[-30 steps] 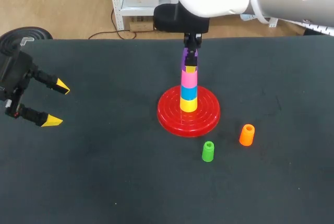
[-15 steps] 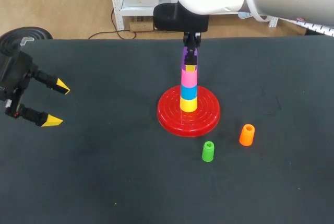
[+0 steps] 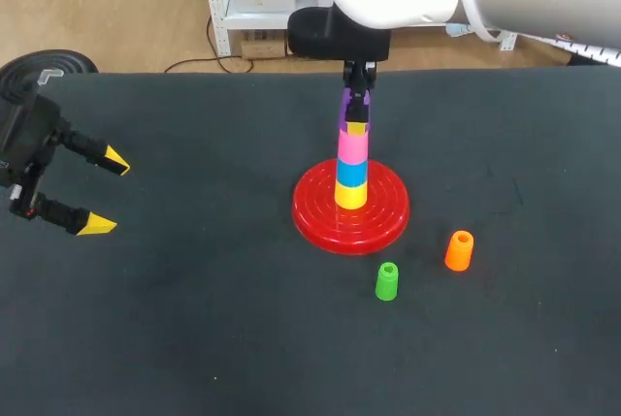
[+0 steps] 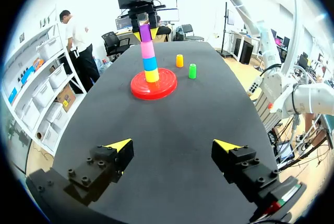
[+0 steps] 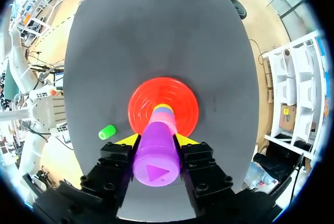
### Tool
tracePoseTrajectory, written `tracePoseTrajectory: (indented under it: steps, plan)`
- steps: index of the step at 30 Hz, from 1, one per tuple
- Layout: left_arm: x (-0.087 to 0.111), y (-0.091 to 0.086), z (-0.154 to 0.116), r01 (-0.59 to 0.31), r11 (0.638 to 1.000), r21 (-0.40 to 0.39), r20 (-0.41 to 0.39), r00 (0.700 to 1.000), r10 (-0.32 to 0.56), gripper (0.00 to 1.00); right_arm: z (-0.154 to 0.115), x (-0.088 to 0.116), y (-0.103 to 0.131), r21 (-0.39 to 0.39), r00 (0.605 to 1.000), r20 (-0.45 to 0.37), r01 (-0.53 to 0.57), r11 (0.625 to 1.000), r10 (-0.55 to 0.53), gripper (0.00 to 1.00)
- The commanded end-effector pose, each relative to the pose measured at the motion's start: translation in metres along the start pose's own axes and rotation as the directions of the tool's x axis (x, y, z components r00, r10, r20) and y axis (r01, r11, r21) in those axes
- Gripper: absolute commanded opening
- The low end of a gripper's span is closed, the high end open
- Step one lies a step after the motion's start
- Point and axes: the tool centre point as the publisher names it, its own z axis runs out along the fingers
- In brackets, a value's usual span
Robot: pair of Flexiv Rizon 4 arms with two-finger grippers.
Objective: Pick up and stack the cylinders on the red base in this order: pink,purple,orange,green
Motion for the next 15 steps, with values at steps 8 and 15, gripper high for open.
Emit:
tracePoseTrajectory:
  steps: [8,15]
  plan:
    - [0.001,0.000,0.000,-0.003,1.000,-0.003,0.003,1.000,0.003,1.00,0.000,0.003,-0.001,0.012,1.000,0.000,-0.002,1.000,0.002,0.00]
    - [0.001,0.000,0.000,-0.003,1.000,-0.003,0.003,1.000,0.003,1.00,-0.004,0.002,-0.001,0.021,1.000,-0.004,-0.002,1.000,0.002,0.00]
